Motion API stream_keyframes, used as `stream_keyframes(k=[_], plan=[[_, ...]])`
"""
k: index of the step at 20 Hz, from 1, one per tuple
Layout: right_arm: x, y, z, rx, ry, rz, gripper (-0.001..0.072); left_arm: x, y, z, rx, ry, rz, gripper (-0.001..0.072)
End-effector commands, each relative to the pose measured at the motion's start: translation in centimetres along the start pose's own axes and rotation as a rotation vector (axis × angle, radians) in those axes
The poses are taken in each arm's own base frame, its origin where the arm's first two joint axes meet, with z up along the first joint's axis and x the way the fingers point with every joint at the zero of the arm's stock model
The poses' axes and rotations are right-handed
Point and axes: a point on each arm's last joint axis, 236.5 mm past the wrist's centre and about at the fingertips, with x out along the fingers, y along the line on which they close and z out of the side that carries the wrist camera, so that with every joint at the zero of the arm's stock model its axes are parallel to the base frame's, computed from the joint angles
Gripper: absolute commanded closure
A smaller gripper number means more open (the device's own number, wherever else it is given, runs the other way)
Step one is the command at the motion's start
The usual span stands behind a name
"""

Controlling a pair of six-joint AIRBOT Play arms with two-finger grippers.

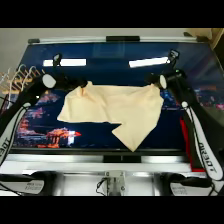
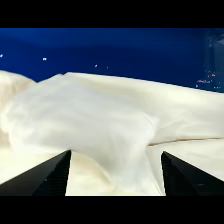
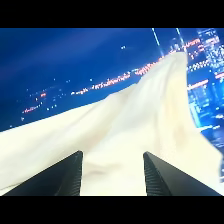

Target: Fold the shirts.

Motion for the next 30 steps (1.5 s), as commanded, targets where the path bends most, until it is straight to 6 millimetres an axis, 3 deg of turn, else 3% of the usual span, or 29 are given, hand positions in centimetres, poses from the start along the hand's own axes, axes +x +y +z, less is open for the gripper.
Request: stream_keyframes(k=[1, 3, 4, 6, 8, 10, 13, 15, 17, 21, 22, 23, 26, 28, 30], plan=[[-4.2, -4.1, 2.9, -0.143, -0.037, -0.090, 0.0208, -4.5, 4.4, -1.9, 0.033, 0.254, 0.046, 0.0058], [-7.0, -10.0, 2.2, -0.183, 0.065, -0.198, 0.0210, -9.1, 9.7, -3.8, -0.020, 0.416, 0.126, 0.0099], [-8.0, -12.4, 0.4, -0.182, 0.170, -0.221, 0.0211, -10.6, 11.6, -5.6, -0.090, 0.493, 0.135, 0.0105], [-8.8, -15.1, -4.1, -0.183, 0.387, -0.190, 0.0210, -11.8, 14.0, -9.9, -0.207, 0.585, 0.132, 0.0105], [-8.9, -15.0, -8.1, -0.157, 0.546, -0.085, 0.0210, -10.8, 15.4, -13.9, -0.296, 0.568, 0.134, 0.0105], [-8.7, -13.0, -10.9, -0.107, 0.630, 0.039, 0.0210, -9.0, 15.7, -16.3, -0.353, 0.490, 0.130, 0.0105], [-8.3, -10.2, -12.6, -0.089, 0.661, 0.131, 0.0210, -6.7, 15.9, -16.8, -0.432, 0.391, 0.111, 0.0106], [-8.3, -9.4, -12.8, -0.130, 0.659, 0.142, 0.0210, -6.0, 16.6, -16.4, -0.447, 0.346, 0.123, 0.0105], [-8.3, -9.0, -13.0, -0.153, 0.656, 0.145, 0.0210, -5.4, 16.7, -15.8, -0.465, 0.317, 0.118, 0.0106], [-8.2, -9.0, -12.9, -0.153, 0.655, 0.145, 0.0210, -4.1, 17.7, -16.9, -0.490, 0.348, 0.131, 0.0112], [-8.2, -9.0, -13.1, -0.152, 0.658, 0.144, 0.0208, -4.0, 17.9, -16.7, -0.491, 0.336, 0.137, 0.0271], [-8.1, -9.2, -13.6, -0.158, 0.672, 0.141, 0.0199, -3.9, 18.2, -16.1, -0.488, 0.311, 0.142, 0.0474], [-6.9, -11.0, -17.2, -0.126, 0.747, 0.117, 0.0199, -4.0, 18.0, -14.8, -0.479, 0.283, 0.135, 0.0675], [-5.5, -11.9, -19.3, -0.032, 0.761, 0.114, 0.0199, -4.5, 17.5, -14.0, -0.435, 0.272, 0.121, 0.0675], [-3.9, -11.0, -20.0, 0.061, 0.720, 0.153, 0.0199, -5.4, 16.9, -13.0, -0.388, 0.251, 0.108, 0.0675]])
